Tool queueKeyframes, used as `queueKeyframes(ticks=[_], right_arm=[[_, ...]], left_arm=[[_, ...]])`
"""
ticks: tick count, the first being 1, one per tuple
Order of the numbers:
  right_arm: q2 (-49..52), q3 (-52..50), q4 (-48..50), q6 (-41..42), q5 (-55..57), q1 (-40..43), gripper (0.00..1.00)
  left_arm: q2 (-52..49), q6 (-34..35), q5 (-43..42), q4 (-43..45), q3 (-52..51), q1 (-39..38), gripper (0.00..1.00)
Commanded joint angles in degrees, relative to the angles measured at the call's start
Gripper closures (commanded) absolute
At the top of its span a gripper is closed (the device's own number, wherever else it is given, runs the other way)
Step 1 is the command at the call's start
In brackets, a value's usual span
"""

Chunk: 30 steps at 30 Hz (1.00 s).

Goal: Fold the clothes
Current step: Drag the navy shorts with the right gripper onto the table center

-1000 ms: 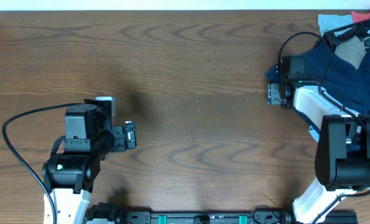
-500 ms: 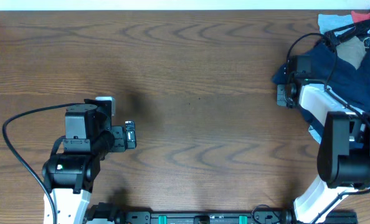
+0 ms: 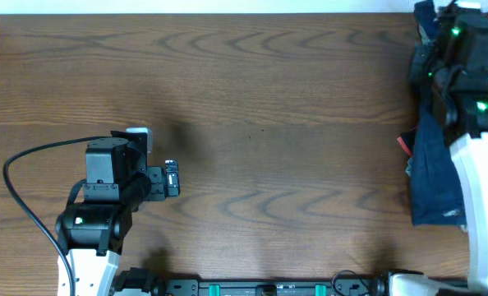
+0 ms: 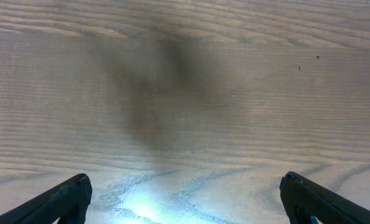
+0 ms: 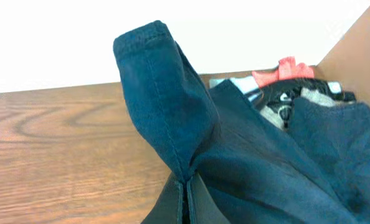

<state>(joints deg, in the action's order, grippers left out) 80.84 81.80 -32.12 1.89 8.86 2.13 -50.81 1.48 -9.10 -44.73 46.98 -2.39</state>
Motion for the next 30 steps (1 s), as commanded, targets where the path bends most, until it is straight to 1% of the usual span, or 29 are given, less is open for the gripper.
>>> queueKeyframes(ticks=[1, 4, 6, 7, 9, 10, 11, 12, 14, 15, 16, 17, 19, 20, 21, 23, 25, 28, 30], right_arm=[[0.42, -0.04, -0.24, -0.68, -6.25, 0.04, 0.99], [0.39, -0.04, 0.02, -0.59, -15.65, -0.57, 0.99], [0.48, -0.04, 1.09, 0.7, -25.46, -1.81, 0.99], [0.5, -0.04, 2.49, -0.02, -36.15, -2.99, 0.99], [0.66, -0.04, 4.66, -6.19, -58.07, -6.01, 0.99], [0.83, -0.04, 4.98, -9.73, -66.4, -7.8, 0.99], [0.96, -0.07, 4.85, -12.2, -71.89, -10.03, 0.99], [1.22, -0.07, 4.17, -12.79, -72.7, -11.91, 0.99], [1.77, -0.07, 1.46, -12.94, -69.31, -16.11, 0.98], [2.01, -0.09, -0.22, -13.97, -67.54, -17.75, 0.91], [2.36, -0.09, -2.27, -15.43, -64.76, -19.56, 0.75], [2.62, -0.09, -4.0, -16.13, -60.76, -21.16, 0.61], [3.08, -0.11, -6.58, -16.06, -50.99, -23.41, 0.59], [3.19, -0.11, -7.82, -15.58, -45.59, -24.28, 0.42], [3.19, -0.11, -9.16, -14.45, -39.93, -24.85, 0.28], [3.17, -0.11, -11.39, -11.34, -29.42, -25.14, 0.12], [3.17, -0.11, -13.94, -6.93, -20.24, -24.72, 0.01], [3.17, -0.11, -18.71, -2.14, -12.2, -23.69, 0.01], [3.17, -0.13, -22.25, 0.83, -9.03, -22.93, 0.01]], left_arm=[[0.0, 0.11, -0.76, 0.0, 1.2, 0.17, 0.02], [0.0, 0.11, -0.79, 0.0, 1.2, 0.17, 0.02], [0.0, 0.11, -0.79, 0.0, 1.2, 0.17, 0.02], [0.0, 0.11, -0.79, 0.0, 1.2, 0.17, 0.02], [0.0, 0.11, -0.79, 0.0, 1.2, 0.17, 0.02], [0.0, 0.11, -0.79, 0.02, 1.2, 0.17, 0.02], [0.0, 0.11, -0.79, 0.02, 1.2, 0.17, 0.02], [0.0, 0.11, -0.79, 0.0, 1.2, 0.17, 0.02], [0.0, 0.11, -0.79, -0.02, 1.2, 0.17, 0.02], [0.0, 0.11, -0.79, -0.02, 1.2, 0.17, 0.02], [0.0, 0.11, -0.76, -0.02, 1.2, 0.17, 0.02], [0.0, 0.11, -0.76, -0.02, 1.2, 0.17, 0.02], [0.0, 0.11, -0.79, -0.02, 1.2, 0.17, 0.02], [0.0, 0.11, -0.79, 0.0, 1.2, 0.2, 0.02], [0.0, 0.11, -0.79, 0.0, 1.2, 0.17, 0.02], [0.0, 0.11, -0.76, 0.0, 1.2, 0.17, 0.02], [0.0, 0.11, -0.76, 0.04, 1.2, 0.2, 0.02], [-0.02, 0.11, -0.76, 0.79, 1.2, 0.2, 0.02], [-0.04, 0.11, -0.79, 2.19, 1.2, 0.17, 0.02]])
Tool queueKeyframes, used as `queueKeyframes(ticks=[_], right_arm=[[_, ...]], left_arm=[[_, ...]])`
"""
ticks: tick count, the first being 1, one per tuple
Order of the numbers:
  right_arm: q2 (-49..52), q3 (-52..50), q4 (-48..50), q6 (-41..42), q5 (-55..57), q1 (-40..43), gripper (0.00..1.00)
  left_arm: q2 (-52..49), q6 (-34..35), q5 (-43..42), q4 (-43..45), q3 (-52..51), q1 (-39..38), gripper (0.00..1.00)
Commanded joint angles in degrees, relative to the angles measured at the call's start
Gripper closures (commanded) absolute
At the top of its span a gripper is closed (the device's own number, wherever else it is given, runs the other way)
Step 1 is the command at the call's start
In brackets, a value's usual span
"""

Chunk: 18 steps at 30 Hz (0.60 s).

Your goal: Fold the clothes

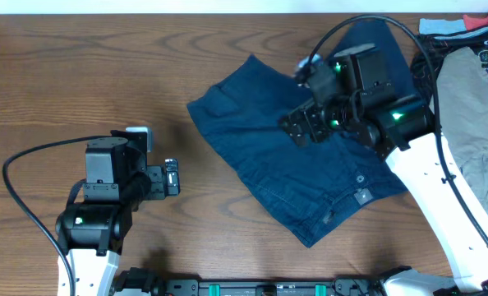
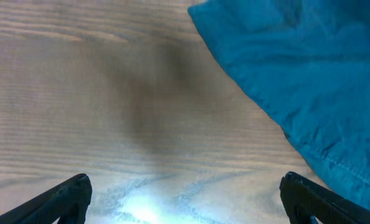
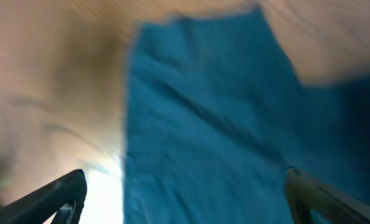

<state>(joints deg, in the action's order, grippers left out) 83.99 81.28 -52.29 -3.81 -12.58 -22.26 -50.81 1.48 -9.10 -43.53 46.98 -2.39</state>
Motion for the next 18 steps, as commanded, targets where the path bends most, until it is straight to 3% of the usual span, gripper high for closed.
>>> queueKeyframes(ticks=[1, 7, 12, 18], right_arm=[[0.02, 0.33, -3.91, 8.35, 13.94, 1.9, 0.01], [0.02, -0.81, -13.07, 19.8, 20.11, 4.94, 0.01], [0.02, -0.94, -16.37, 22.45, 20.09, 7.45, 0.01], [0.02, -0.94, -18.8, 23.63, 19.41, 8.76, 0.01]], left_arm=[[-0.04, 0.11, -0.83, 1.75, 1.2, 0.17, 0.02], [-0.11, 0.15, -5.38, 8.2, 1.2, 0.17, 0.02], [-2.25, 2.54, -8.07, 15.1, 1.11, 0.17, 0.02], [-11.58, 8.57, -8.55, 23.04, 1.11, 0.17, 0.02]])
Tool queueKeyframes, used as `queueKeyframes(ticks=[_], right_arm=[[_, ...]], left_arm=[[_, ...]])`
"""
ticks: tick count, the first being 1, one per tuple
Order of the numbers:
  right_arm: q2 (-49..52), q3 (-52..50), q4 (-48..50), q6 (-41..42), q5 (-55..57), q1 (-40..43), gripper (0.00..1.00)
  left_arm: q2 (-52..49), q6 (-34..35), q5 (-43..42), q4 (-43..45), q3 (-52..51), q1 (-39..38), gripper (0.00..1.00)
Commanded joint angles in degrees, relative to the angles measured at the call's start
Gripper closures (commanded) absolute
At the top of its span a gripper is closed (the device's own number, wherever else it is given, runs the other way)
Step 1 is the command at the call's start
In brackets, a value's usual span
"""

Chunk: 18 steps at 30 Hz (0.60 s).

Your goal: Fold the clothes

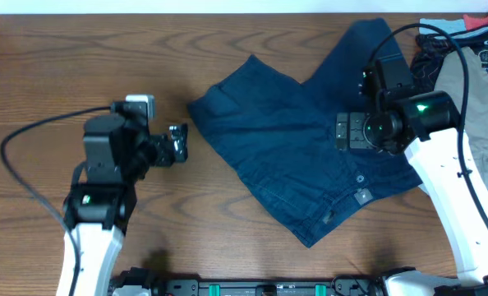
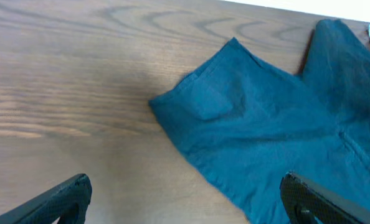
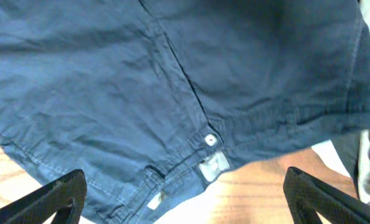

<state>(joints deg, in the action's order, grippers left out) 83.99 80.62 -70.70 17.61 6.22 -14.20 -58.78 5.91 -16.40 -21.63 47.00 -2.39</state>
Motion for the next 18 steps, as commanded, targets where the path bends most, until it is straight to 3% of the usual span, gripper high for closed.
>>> queueKeyframes(ticks=[1, 7, 13, 18], right_arm=[[0.02, -0.28, -0.7, 2.19, 0.61, 0.68, 0.01], [0.02, -0.28, -1.46, 2.16, 0.63, 0.7, 0.01], [0.02, -0.28, -1.6, 2.16, 0.63, 0.7, 0.01], [0.02, -0.28, -1.55, 2.16, 0.63, 0.7, 0.01]], left_arm=[[-6.14, 5.86, -1.97, 2.43, 1.09, 0.17, 0.02], [-19.5, 14.91, -10.25, 8.7, 1.09, 0.17, 0.02], [-31.98, 31.43, -10.45, 10.4, 1.09, 0.11, 0.02], [-38.66, 35.19, -11.76, 13.18, 1.09, -1.57, 0.02]])
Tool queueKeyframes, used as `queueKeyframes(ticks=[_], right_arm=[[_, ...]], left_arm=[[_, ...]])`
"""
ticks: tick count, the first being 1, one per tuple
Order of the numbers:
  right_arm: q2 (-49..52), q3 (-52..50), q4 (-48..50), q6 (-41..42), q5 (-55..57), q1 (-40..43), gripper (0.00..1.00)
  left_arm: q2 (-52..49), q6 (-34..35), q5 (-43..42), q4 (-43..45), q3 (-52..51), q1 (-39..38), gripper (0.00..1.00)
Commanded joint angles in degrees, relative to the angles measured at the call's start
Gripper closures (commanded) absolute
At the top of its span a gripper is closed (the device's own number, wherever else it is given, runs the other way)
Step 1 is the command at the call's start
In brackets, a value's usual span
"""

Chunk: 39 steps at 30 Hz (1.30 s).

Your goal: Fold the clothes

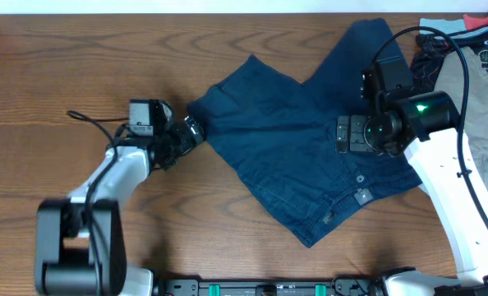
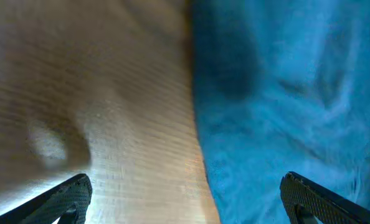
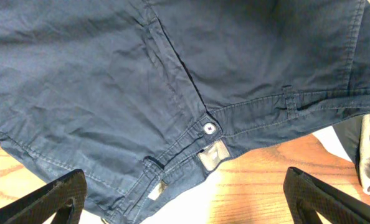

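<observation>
Dark blue shorts [image 1: 297, 148] lie spread and rumpled across the middle of the wooden table [image 1: 80, 66]. My left gripper [image 1: 191, 131] is open, low at the shorts' left corner; in its wrist view the blue cloth [image 2: 291, 106] fills the right half, between the two fingertips [image 2: 70, 194]. My right gripper [image 1: 346, 132] is open above the waistband, where the button [image 3: 208, 128] and label [image 3: 213, 155] show, with nothing held.
A pile of other clothes [image 1: 470, 74] lies at the table's right edge: a beige garment, dark pieces and a bit of red at the far corner. Black cables [image 1: 88, 119] trail from both arms.
My left gripper has moved right and down to the left corner of the shorts, its arm now stretched out. The right gripper stays open over the waistband, almost unmoved.
At first the table's middle was bare and my right gripper was shut on the blue shorts at the pile on the right. Then the shorts lay spread in the middle, the right gripper open over them. The left gripper then came toward the shorts' left corner.
</observation>
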<state>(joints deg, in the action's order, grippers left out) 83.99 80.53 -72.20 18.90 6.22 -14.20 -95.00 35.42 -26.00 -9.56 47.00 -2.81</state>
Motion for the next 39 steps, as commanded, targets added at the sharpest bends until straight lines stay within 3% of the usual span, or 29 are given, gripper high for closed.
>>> queueKeyframes(ticks=[1, 7, 8, 10, 11, 13, 14, 20, 26, 29, 34, 37, 39], right_arm=[[0.02, -0.2, -0.02, 0.87, 0.66, 0.7, 0.01], [0.02, -0.2, -0.07, 0.85, 0.63, 0.68, 0.01], [0.02, -0.2, -0.11, 0.83, 0.63, 0.7, 0.01], [0.02, -0.2, -0.33, 0.83, 0.63, 0.7, 0.01], [0.02, -0.2, -0.5, 0.83, 0.66, 0.7, 0.01], [0.02, -0.2, -0.9, 0.83, 0.66, 0.7, 0.01], [0.02, -0.2, -1.07, 0.85, 0.66, 0.7, 0.01], [0.02, -0.2, -2.25, 0.83, 0.66, 0.7, 0.01], [0.02, -0.2, -2.1, 0.81, 0.68, 0.7, 0.01], [0.04, -0.2, -1.79, 0.81, 0.7, 0.7, 0.01], [0.04, -0.2, -1.07, 0.76, 0.81, 0.68, 0.01], [0.07, -0.5, -0.98, 0.26, -0.24, 0.68, 0.01], [0.42, -0.85, -0.63, -0.98, -3.1, 0.68, 0.07]], left_arm=[[-3.67, 5.68, -3.04, 2.32, 1.09, -1.88, 0.02], [-8.55, 5.84, -3.8, 9.01, 1.09, -7.15, 0.0], [-8.9, 5.84, -3.78, 10.36, 1.09, -8.02, 0.06], [-9.11, 5.81, -3.23, 13.03, 1.09, -9.22, 0.29], [-9.11, 5.77, -2.86, 14.36, 1.09, -9.46, 0.54], [-9.03, 5.6, -2.93, 17.66, 1.09, -9.33, 0.89], [-8.87, 5.62, -2.93, 18.97, 1.11, -8.87, 0.94], [-4.7, 5.11, -2.93, 18.99, 1.16, -2.34, 0.94], [4.35, 3.98, -2.93, 12.7, 1.14, 11.67, 0.94], [8.59, 1.57, -2.89, 5.25, 1.14, 19.85, 0.94], [12.02, 0.74, -2.91, -14.93, 1.14, 32.04, 0.94], [11.61, -3.02, -2.78, -24.92, 0.61, 35.06, 0.94], [11.52, -4.7, 0.09, -29.99, -0.24, 35.54, 0.93]])
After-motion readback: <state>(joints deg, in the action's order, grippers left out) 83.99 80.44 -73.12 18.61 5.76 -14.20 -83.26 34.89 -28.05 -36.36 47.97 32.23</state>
